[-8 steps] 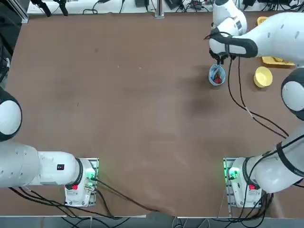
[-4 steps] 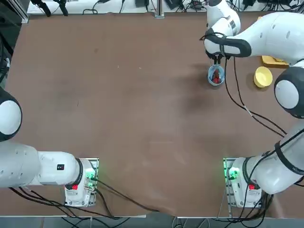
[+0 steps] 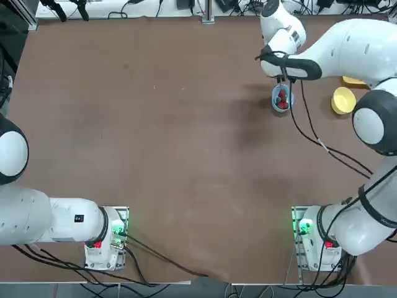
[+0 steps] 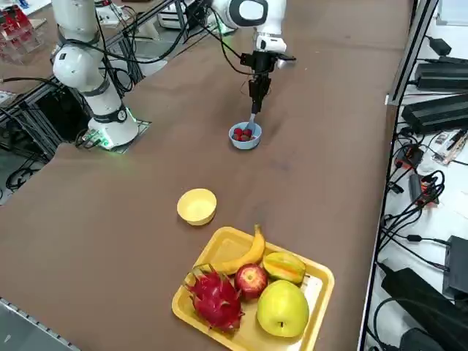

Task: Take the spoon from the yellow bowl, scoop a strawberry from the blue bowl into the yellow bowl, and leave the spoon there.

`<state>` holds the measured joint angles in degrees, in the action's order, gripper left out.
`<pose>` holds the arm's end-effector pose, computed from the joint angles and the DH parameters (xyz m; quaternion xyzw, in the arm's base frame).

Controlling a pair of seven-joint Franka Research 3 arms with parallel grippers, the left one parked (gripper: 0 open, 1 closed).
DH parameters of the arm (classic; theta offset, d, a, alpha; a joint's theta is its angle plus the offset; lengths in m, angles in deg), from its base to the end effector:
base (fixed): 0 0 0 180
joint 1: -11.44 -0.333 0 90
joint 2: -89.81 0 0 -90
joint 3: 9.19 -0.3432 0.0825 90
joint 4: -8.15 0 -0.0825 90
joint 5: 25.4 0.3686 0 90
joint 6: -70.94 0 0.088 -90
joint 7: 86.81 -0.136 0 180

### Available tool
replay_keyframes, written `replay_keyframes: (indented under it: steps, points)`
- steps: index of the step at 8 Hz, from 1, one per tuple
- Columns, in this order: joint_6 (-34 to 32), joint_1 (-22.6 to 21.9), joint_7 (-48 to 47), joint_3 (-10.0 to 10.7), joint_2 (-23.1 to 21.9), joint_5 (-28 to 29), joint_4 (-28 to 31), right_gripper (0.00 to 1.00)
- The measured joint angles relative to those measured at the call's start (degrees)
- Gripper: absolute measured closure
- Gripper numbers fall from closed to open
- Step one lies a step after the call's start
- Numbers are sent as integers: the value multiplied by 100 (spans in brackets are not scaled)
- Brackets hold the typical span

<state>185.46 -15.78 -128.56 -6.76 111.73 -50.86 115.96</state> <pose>0.5559 0.2169 0.3014 0.9720 -0.0260 -0.0016 0.2337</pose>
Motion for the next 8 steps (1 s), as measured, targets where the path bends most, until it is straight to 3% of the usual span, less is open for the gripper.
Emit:
replay_keyframes:
  steps: [5,8]
  points:
    - [-398,-440,0,-5,186,-636,-71,90]
    - [-869,-692,0,-4,558,-803,-481,90]
